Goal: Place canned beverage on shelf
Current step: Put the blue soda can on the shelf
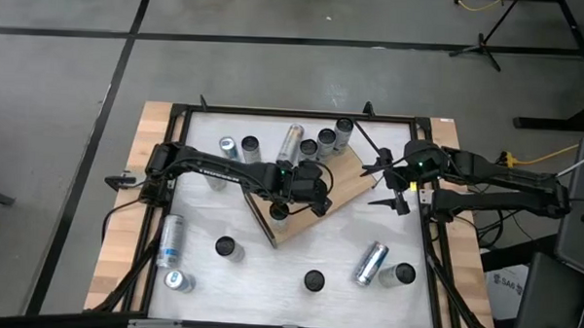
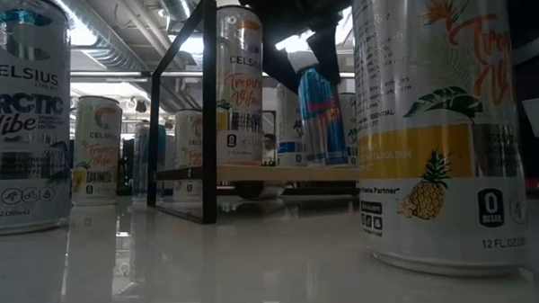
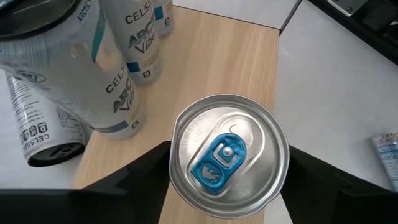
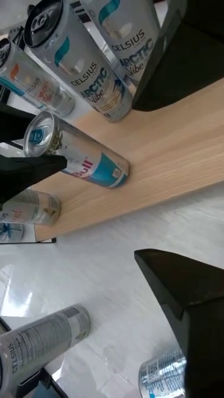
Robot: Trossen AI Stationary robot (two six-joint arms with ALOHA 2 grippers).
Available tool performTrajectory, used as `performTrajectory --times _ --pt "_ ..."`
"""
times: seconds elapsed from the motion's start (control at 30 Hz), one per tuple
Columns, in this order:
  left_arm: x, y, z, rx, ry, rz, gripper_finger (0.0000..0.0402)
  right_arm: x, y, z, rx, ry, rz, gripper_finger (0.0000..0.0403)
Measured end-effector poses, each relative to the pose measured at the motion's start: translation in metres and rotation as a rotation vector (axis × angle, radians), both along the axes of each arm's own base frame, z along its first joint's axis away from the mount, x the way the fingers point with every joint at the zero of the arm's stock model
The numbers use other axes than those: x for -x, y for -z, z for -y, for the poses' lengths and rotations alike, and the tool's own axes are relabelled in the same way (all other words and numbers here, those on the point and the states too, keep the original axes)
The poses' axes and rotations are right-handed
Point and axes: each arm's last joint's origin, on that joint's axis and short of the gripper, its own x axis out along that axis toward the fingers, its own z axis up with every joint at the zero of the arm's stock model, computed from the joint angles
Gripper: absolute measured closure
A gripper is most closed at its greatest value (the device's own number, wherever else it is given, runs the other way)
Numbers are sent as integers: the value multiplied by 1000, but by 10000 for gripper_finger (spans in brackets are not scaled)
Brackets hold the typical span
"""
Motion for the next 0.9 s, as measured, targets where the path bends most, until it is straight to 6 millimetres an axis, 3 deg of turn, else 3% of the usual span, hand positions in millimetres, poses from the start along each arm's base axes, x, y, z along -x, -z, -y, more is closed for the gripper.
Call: performTrajectory --times 0.9 --pt "-2 -1 -3 49 13 24 142 0 0 0 0 -1 0 33"
